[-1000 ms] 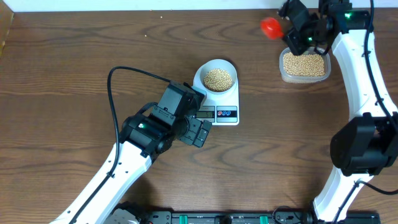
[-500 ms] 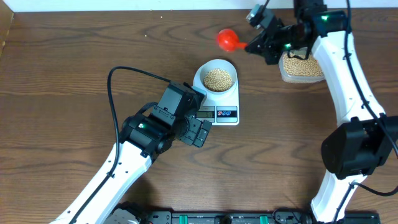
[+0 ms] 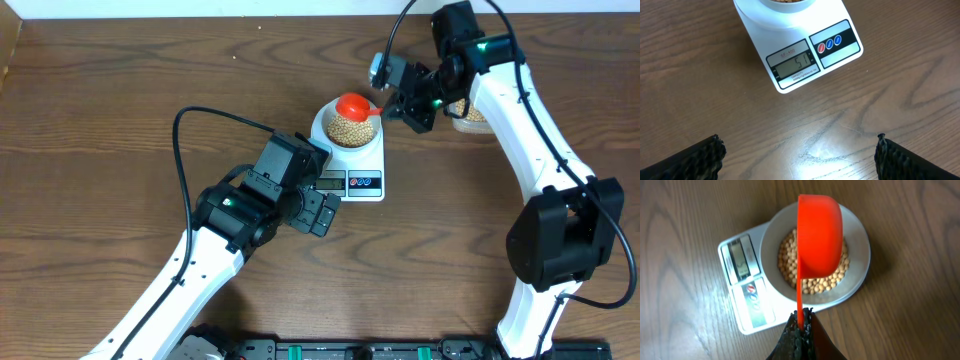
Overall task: Scoop item into bowl and weigh 50g on scale
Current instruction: 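Carry the scoop left over the white bowl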
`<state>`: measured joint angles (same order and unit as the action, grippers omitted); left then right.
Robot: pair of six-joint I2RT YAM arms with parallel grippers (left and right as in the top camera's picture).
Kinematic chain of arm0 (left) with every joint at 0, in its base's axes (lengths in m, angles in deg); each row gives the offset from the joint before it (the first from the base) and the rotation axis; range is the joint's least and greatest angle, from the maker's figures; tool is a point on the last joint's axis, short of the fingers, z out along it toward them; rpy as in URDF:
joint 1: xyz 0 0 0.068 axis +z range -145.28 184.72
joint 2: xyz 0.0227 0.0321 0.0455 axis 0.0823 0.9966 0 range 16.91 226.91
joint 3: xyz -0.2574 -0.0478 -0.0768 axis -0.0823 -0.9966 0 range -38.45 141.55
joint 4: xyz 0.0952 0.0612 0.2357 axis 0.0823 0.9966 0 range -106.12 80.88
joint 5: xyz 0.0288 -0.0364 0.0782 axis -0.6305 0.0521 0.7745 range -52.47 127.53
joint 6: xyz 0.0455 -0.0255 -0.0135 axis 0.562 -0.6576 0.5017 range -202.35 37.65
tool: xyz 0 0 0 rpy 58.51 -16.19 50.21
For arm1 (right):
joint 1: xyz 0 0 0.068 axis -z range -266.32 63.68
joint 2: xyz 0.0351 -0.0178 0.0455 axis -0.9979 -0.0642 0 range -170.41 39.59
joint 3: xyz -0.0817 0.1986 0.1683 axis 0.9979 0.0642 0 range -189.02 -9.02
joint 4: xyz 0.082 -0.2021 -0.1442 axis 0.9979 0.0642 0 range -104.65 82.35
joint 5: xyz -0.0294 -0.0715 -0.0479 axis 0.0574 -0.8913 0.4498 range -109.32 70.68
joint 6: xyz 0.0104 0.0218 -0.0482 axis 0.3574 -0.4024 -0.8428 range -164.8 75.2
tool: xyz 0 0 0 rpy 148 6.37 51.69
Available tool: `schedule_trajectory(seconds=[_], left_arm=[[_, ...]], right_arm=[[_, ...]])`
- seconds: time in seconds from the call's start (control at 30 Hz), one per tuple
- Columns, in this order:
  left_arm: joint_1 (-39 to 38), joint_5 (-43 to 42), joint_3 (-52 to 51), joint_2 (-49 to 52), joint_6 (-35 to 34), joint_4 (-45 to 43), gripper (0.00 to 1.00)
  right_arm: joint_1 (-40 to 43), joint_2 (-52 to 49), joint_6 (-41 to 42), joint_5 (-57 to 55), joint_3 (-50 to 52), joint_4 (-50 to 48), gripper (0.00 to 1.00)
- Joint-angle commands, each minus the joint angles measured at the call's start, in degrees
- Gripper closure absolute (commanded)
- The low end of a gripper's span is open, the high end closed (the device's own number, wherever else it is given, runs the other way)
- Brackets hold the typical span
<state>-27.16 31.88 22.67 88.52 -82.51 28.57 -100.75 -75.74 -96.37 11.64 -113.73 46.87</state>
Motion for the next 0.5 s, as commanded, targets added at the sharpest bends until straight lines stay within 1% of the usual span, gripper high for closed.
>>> schedule_trajectory(seconds=[0.0,0.2,0.47], left_arm=[[0.2,0.3,0.4,-0.2,-0.1,0.1,0.02],[0.2,0.3,0.4,-0.2,-0.1,0.1,0.02],[0.2,0.3,0.4,-0.2,-0.1,0.1,0.02]], right_arm=[[-0.2,1.7,-2.1,-1.1,1.4,-1.0,0.99],[-0.2,1.7,-2.1,-1.1,3.4,-4.2,0.99],[-0.2,1.7,-2.1,-3.7,3.6,-5.5,0.99]])
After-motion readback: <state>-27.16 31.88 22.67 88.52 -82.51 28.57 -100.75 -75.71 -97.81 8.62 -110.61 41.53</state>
